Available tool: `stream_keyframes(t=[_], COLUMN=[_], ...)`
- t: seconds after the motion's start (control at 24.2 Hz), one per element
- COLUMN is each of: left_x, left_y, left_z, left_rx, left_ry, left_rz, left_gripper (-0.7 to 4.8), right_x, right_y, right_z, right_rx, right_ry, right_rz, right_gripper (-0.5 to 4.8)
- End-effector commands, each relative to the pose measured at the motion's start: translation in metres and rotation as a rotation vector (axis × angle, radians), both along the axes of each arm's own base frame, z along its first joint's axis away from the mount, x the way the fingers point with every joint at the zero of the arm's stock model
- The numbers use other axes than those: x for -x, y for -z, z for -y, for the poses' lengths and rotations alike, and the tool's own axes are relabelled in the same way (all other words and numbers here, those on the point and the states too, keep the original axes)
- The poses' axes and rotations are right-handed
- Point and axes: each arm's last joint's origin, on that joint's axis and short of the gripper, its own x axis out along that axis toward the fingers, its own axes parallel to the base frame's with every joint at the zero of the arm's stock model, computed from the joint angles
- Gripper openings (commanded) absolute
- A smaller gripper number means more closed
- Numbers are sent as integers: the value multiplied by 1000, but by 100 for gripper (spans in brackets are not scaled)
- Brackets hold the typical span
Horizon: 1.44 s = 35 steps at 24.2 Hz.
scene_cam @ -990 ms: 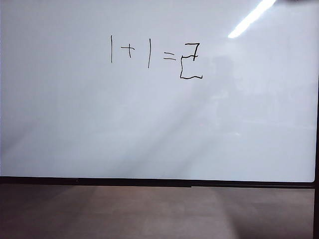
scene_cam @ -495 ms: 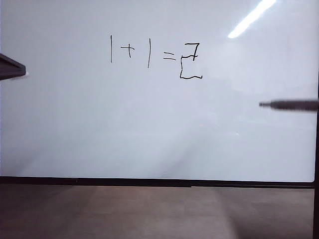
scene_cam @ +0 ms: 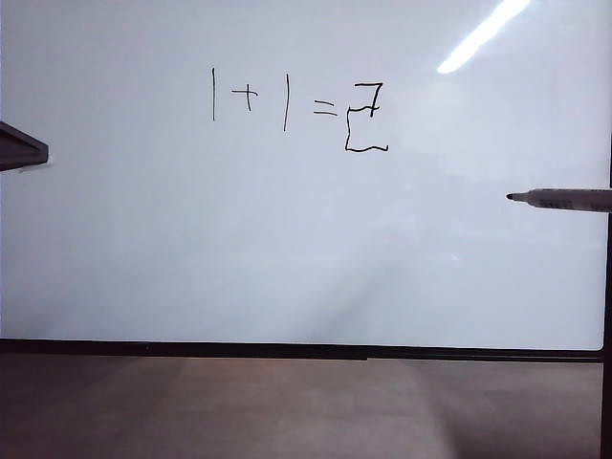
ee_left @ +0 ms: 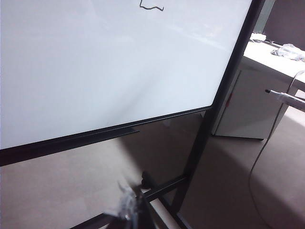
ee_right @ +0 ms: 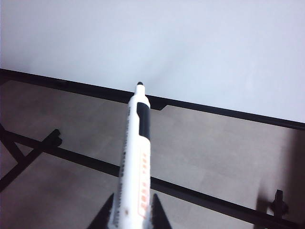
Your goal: Reach to the right to find the marker pen, pick it up, and write the answer to the math problem on the whiteboard.
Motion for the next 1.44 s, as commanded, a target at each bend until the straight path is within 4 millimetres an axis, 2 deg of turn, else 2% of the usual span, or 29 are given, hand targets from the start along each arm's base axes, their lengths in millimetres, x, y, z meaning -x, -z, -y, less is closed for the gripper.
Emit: stream_keyframes(t=[0.04, 0.21, 0.41, 0.58, 0.95, 1.44], left_x=[1, 0, -10, -12, -12, -12], left_y=[-3, -7, -7, -7, -7, -7], left_z=[-2, -10, -40, -51, -52, -52], left_rx=[18, 40, 28, 24, 23, 23], left_ry=[-7, -32, -323, -451, -467, -466], left_rz=[29, 72, 81, 83, 83, 83], left_gripper=[-5, -5, -5, -5, -5, -5], right_x=[0, 0, -3, -7, -9, -9], right_y=[1, 1, -1, -1, -1, -1], right_z=[0, 0, 9, 20, 44, 47], right_rx=[1, 2, -11, -9, -6, -5], right_ry=[-2, 0, 93, 218, 473, 500], right_rz=[-1, -1, 27, 27, 29, 29], right_gripper=[0, 0, 0, 0, 0, 0])
